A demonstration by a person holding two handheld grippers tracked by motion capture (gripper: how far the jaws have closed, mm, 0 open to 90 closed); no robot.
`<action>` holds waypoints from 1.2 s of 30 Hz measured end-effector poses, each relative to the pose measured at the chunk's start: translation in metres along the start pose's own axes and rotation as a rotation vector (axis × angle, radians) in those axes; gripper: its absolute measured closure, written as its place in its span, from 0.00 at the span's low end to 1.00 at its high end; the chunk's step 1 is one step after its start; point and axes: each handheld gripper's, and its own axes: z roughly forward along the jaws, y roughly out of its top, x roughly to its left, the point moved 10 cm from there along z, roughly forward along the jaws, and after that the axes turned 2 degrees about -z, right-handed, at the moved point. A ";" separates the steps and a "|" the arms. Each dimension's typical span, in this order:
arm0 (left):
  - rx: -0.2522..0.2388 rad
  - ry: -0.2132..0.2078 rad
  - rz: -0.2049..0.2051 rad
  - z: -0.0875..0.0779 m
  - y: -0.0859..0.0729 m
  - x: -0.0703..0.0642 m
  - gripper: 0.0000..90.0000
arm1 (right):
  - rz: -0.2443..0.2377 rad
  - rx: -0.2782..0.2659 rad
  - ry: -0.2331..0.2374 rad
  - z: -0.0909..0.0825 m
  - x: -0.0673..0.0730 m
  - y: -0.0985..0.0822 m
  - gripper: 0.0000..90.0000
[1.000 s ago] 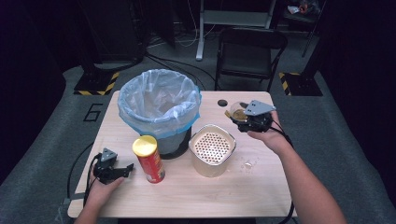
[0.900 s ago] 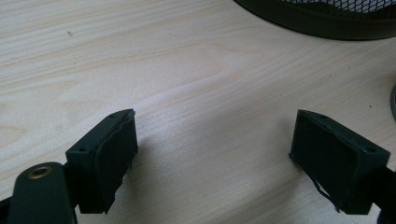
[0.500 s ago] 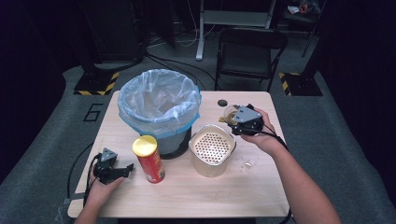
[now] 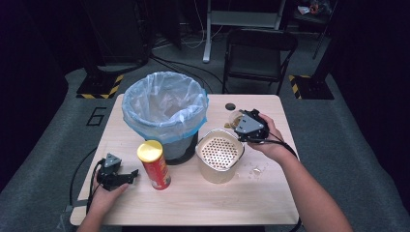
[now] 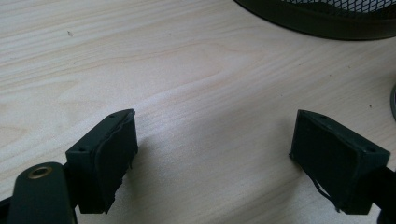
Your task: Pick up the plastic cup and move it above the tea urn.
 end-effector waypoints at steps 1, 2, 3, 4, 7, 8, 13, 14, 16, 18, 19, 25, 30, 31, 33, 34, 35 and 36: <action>0.000 0.000 0.000 0.000 0.000 0.000 0.16 | 0.000 0.000 0.000 0.000 0.000 0.000 0.39; 0.000 0.000 0.000 0.000 0.000 0.000 0.16 | -0.045 0.003 -0.008 0.000 0.002 0.001 0.39; 0.000 0.000 0.000 0.000 0.000 0.000 0.16 | -0.053 0.002 -0.011 0.000 0.002 0.002 0.39; 0.001 0.000 0.001 0.000 0.000 0.000 0.16 | -0.063 0.000 -0.012 0.000 0.004 0.003 0.39; 0.000 0.000 0.000 0.000 0.000 0.000 0.16 | -0.114 -0.008 -0.029 -0.001 0.007 0.007 0.39; 0.000 0.000 0.000 0.000 0.000 0.000 0.16 | -0.132 -0.012 -0.032 -0.002 0.008 0.009 0.39; 0.000 0.000 0.000 0.000 0.000 0.000 0.16 | -0.237 -0.008 -0.064 -0.004 0.014 0.014 0.39; 0.000 0.000 0.000 0.000 0.000 0.000 0.16 | -0.317 0.003 -0.096 -0.006 0.018 0.016 0.39; 0.000 0.000 0.000 0.000 0.000 0.000 0.16 | -0.391 0.010 -0.130 -0.007 0.021 0.021 0.39; 0.000 0.000 0.000 0.000 0.000 0.000 0.16 | -0.462 0.019 -0.158 -0.008 0.024 0.024 0.39; 0.000 0.000 0.000 0.000 0.000 0.000 0.16 | -0.511 0.024 -0.178 -0.008 0.026 0.025 0.39; 0.000 0.000 0.000 0.000 0.000 0.000 0.16 | -0.812 0.064 -0.279 -0.010 0.036 0.033 0.39; 0.000 0.000 0.001 0.000 0.000 0.000 0.16 | -0.971 0.065 -0.328 -0.011 0.044 0.040 0.39; 0.000 0.000 0.000 0.000 0.000 0.000 0.16 | -0.996 0.068 -0.334 -0.011 0.046 0.041 0.39; -0.001 0.000 0.000 0.000 0.000 0.000 0.16 | -1.049 0.070 -0.342 -0.012 0.047 0.044 0.39; 0.001 0.000 0.001 0.000 0.000 0.000 0.16 | -1.129 0.056 -0.358 -0.013 0.047 0.051 0.39; 0.001 0.000 0.001 0.000 0.000 0.000 0.16 | -1.140 0.062 -0.357 -0.013 0.048 0.051 0.39; 0.000 0.000 0.001 0.000 0.000 0.000 0.16 | -1.130 0.065 -0.362 -0.014 0.048 0.050 0.39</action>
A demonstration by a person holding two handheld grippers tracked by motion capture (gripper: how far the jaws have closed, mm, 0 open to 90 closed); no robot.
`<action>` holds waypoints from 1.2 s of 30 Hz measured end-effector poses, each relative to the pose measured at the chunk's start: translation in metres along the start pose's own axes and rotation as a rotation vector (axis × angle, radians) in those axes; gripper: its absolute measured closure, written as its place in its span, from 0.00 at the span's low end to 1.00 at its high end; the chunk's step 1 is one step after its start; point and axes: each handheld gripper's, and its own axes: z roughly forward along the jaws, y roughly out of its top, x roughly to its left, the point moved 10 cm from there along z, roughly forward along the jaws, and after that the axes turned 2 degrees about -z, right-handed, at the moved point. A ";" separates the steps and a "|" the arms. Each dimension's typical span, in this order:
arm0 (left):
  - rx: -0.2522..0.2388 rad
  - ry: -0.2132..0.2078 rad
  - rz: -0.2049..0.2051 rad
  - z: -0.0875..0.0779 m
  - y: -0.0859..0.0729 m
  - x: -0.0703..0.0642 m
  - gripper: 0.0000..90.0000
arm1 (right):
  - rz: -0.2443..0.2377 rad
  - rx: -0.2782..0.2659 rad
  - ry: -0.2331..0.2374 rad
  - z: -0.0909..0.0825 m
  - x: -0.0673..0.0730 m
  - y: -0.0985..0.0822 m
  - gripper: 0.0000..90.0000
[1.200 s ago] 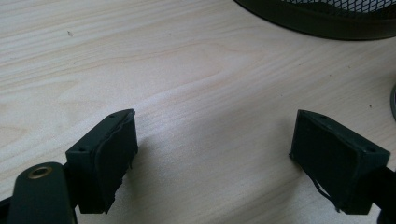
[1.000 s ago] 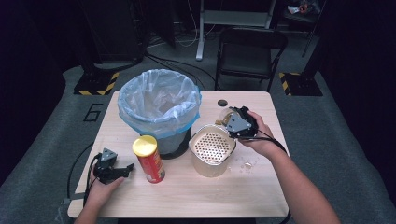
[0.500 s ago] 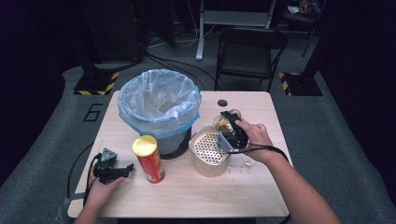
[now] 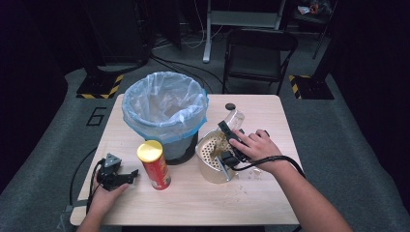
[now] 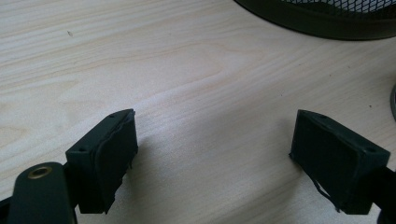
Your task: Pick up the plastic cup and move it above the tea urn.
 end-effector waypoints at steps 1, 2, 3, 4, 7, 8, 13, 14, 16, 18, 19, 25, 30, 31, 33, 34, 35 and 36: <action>0.000 0.000 0.000 0.000 0.000 0.000 0.16 | 0.000 0.000 0.000 0.000 0.000 0.000 0.39; 0.000 0.000 0.000 0.000 0.000 0.000 0.16 | -0.018 -0.010 0.001 0.000 -0.001 0.001 0.39; 0.000 -0.001 0.000 0.000 0.000 0.000 0.16 | -0.014 -0.004 0.004 0.000 0.000 0.000 0.39; 0.000 0.000 0.000 0.000 0.000 0.000 0.16 | -0.010 -0.011 0.020 0.001 0.001 0.000 0.39; 0.000 0.000 0.000 0.000 0.000 0.000 0.16 | 0.016 -0.008 0.005 -0.001 0.000 -0.001 0.39; 0.000 0.000 0.000 0.000 0.000 0.000 0.16 | 0.020 -0.006 0.001 -0.001 -0.001 -0.001 0.39; 0.000 0.000 0.000 0.000 0.000 0.000 0.16 | 0.033 -0.001 0.001 -0.003 0.000 -0.002 0.39; 0.000 0.000 0.000 0.000 0.000 0.000 0.16 | 0.019 -0.015 0.012 -0.002 0.000 0.000 0.39; 0.000 0.000 0.000 0.000 0.000 0.000 0.16 | 0.043 -0.007 0.010 -0.002 0.001 -0.001 0.39; 0.000 0.000 0.000 0.000 0.000 0.000 0.16 | 0.046 -0.004 0.000 -0.003 0.000 -0.001 0.39; -0.001 0.000 0.000 0.000 0.000 0.000 0.16 | 0.044 -0.006 -0.002 -0.003 0.000 -0.001 0.39; 0.000 0.000 0.000 0.000 0.000 0.000 0.16 | 0.045 -0.008 0.008 -0.004 0.000 -0.001 0.39; 0.000 0.000 0.000 0.000 0.000 0.000 0.16 | 0.030 -0.010 -0.005 -0.005 -0.003 -0.001 0.39; 0.000 -0.001 0.000 0.000 0.000 0.000 0.16 | 0.026 -0.010 -0.010 -0.005 -0.003 0.000 0.39; 0.000 0.000 0.000 0.000 0.000 0.000 0.16 | 0.039 -0.006 -0.011 -0.005 -0.003 -0.001 0.39; 0.000 0.000 0.000 0.000 0.000 0.000 0.16 | 0.038 -0.008 -0.010 -0.006 -0.004 -0.001 0.39; 0.000 0.000 0.000 0.000 0.000 0.000 0.16 | 0.010 -0.020 -0.009 -0.005 -0.005 0.001 0.39; 0.000 0.000 0.000 0.000 0.000 0.000 0.16 | 0.004 -0.023 -0.011 -0.005 -0.006 0.001 0.39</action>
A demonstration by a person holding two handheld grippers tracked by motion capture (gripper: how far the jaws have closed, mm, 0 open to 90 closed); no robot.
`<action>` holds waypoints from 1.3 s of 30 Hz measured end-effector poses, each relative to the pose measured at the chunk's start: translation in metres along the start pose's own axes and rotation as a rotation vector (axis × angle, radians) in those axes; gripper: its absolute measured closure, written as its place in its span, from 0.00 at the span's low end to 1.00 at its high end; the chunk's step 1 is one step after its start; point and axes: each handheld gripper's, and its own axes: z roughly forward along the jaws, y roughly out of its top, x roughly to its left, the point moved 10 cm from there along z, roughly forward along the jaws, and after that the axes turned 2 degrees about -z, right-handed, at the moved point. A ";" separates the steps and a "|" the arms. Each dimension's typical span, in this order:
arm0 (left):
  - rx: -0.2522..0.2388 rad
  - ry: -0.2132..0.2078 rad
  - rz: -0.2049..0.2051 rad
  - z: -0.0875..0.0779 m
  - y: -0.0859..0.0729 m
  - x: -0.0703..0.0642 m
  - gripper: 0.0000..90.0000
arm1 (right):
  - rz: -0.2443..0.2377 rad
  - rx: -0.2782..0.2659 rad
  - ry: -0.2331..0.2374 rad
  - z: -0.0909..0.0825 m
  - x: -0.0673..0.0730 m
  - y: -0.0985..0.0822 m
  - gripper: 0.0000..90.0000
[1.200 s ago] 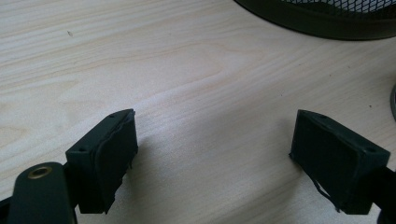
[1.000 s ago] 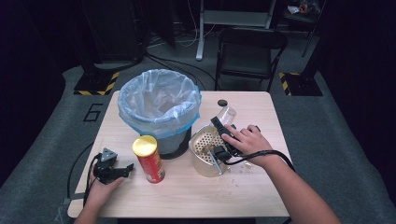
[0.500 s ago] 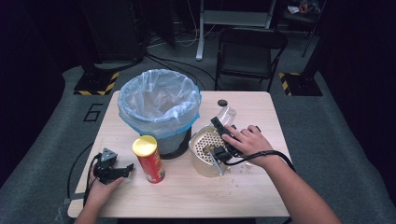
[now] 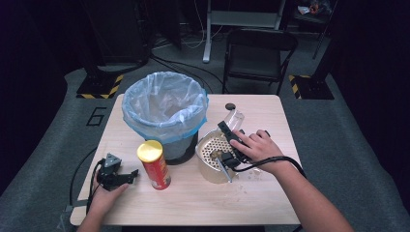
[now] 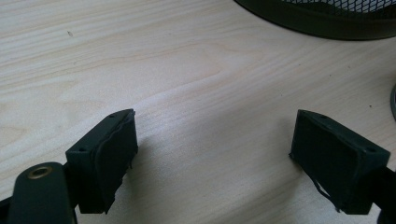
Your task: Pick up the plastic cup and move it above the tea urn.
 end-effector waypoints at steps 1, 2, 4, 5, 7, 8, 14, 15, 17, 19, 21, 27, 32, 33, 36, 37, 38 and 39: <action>0.000 0.000 0.000 0.000 0.000 0.000 0.16 | 0.008 0.003 -0.001 0.000 0.000 0.000 0.39; 0.000 -0.001 0.000 0.000 0.000 0.000 0.16 | 0.024 0.008 0.000 -0.001 0.002 -0.001 0.39; 0.000 0.000 0.000 0.000 0.000 0.000 0.16 | 0.026 0.010 -0.007 -0.001 0.001 -0.001 0.39; 0.000 0.000 0.000 0.000 0.000 0.000 0.16 | 0.026 0.010 -0.007 -0.001 0.001 -0.001 0.39; 0.000 0.000 0.000 0.000 0.000 0.000 0.16 | 0.024 0.012 -0.015 -0.001 -0.001 -0.001 0.39; 0.000 0.000 0.000 0.000 0.000 0.000 0.16 | 0.024 0.013 -0.021 -0.002 -0.001 -0.001 0.39; 0.001 0.000 0.000 0.000 0.000 0.000 0.16 | 0.017 0.006 -0.030 -0.003 -0.004 0.000 0.39; 0.000 0.000 0.000 0.000 0.000 0.000 0.16 | -0.001 -0.002 -0.030 -0.003 -0.005 0.001 0.39; 0.000 0.000 0.000 0.000 0.000 0.000 0.16 | 0.028 0.006 -0.035 -0.003 -0.004 0.000 0.39; 0.000 0.000 0.000 0.000 0.000 0.000 0.16 | 0.046 0.012 -0.043 -0.003 -0.004 0.000 0.39; 0.000 0.000 0.000 0.000 0.000 0.000 0.16 | 0.043 0.014 -0.049 -0.004 -0.005 -0.001 0.39; 0.000 0.000 0.000 0.000 0.000 0.000 0.16 | 0.044 0.016 -0.071 -0.005 -0.007 -0.001 0.38; 0.000 0.000 0.000 0.000 0.000 0.000 0.16 | 0.055 0.016 -0.097 -0.006 -0.010 0.000 0.38; 0.000 0.000 0.000 0.000 0.000 0.000 0.16 | 0.055 0.016 -0.097 -0.006 -0.010 0.000 0.38; 0.000 0.000 0.000 0.000 0.000 0.000 0.16 | 0.059 0.013 -0.122 -0.006 -0.013 0.001 0.38; 0.000 0.000 0.000 0.000 0.000 0.000 0.16 | 0.061 0.013 -0.127 -0.006 -0.013 0.001 0.38; 0.000 0.000 0.000 0.000 0.000 0.000 0.16 | 0.065 0.015 -0.134 -0.007 -0.014 0.001 0.38; 0.000 0.000 0.000 0.000 0.000 0.000 0.16 | 0.052 0.013 -0.137 -0.007 -0.015 0.001 0.38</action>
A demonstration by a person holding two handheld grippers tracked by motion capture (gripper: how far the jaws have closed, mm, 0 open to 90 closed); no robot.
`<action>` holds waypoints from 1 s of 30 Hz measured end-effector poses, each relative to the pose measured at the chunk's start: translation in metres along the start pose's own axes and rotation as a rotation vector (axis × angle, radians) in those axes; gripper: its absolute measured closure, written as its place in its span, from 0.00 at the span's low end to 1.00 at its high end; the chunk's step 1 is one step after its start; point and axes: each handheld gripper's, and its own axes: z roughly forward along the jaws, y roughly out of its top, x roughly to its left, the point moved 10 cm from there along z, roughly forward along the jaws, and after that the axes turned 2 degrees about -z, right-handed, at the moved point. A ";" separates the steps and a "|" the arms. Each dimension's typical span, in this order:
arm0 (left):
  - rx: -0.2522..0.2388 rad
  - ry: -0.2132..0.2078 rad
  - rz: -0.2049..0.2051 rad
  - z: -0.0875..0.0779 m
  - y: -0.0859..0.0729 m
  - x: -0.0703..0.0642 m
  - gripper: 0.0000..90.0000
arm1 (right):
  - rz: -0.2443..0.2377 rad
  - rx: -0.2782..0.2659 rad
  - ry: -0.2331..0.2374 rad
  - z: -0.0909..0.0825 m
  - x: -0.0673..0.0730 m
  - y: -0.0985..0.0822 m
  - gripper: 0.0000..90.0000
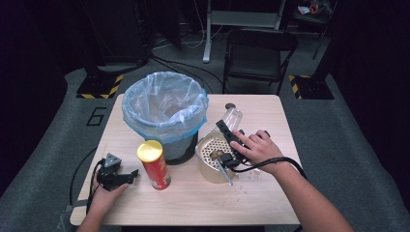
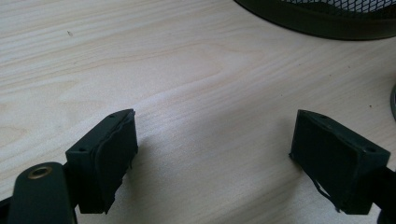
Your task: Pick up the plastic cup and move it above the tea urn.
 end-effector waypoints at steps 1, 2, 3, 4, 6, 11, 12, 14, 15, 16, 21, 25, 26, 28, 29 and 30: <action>0.000 0.000 0.000 0.000 0.000 0.000 0.16 | 0.000 0.000 0.000 0.000 0.000 0.000 0.38; 0.001 0.000 0.000 0.000 0.000 0.000 0.16 | -0.018 -0.006 -0.006 0.000 -0.002 0.000 0.38; 0.000 0.000 0.000 0.000 0.000 0.000 0.16 | 0.019 0.006 -0.011 -0.001 0.000 -0.002 0.38; 0.000 0.000 0.000 0.000 0.000 0.000 0.16 | -0.016 -0.004 -0.019 -0.001 -0.004 -0.001 0.38; 0.000 0.000 0.001 0.000 0.000 0.000 0.16 | -0.002 -0.001 -0.026 -0.002 -0.004 -0.002 0.38; 0.000 0.000 0.000 0.000 0.000 0.000 0.16 | 0.044 0.010 -0.045 -0.004 -0.003 -0.003 0.38; 0.000 0.000 0.000 0.000 0.000 0.000 0.16 | 0.044 0.010 -0.045 -0.004 -0.003 -0.003 0.38; 0.000 0.000 0.000 0.000 0.000 0.000 0.16 | 0.093 0.020 -0.053 -0.005 -0.002 -0.004 0.38; 0.000 0.000 0.000 0.000 0.000 0.000 0.16 | 0.126 0.027 -0.064 -0.006 -0.002 -0.004 0.38; 0.000 0.000 0.000 0.000 0.000 0.000 0.16 | 0.129 0.025 -0.067 -0.006 -0.004 -0.003 0.38; 0.000 0.000 0.000 0.000 0.000 0.000 0.16 | 0.229 0.038 -0.102 -0.006 -0.006 -0.001 0.38; 0.000 0.000 0.000 0.000 0.000 0.000 0.16 | 0.368 0.046 -0.111 -0.006 -0.012 -0.004 0.38; 0.000 0.000 0.000 0.000 0.000 0.000 0.16 | 0.447 0.057 -0.123 -0.007 -0.014 -0.006 0.38; 0.000 0.000 0.000 0.000 0.000 0.000 0.16 | 0.627 0.062 -0.122 -0.008 -0.022 -0.013 0.38; 0.000 0.000 0.000 0.000 0.000 0.000 0.16 | 0.697 0.061 -0.119 -0.008 -0.025 -0.015 0.38; 0.000 0.000 0.000 0.000 0.000 0.000 0.16 | 0.775 0.059 -0.114 -0.008 -0.027 -0.018 0.38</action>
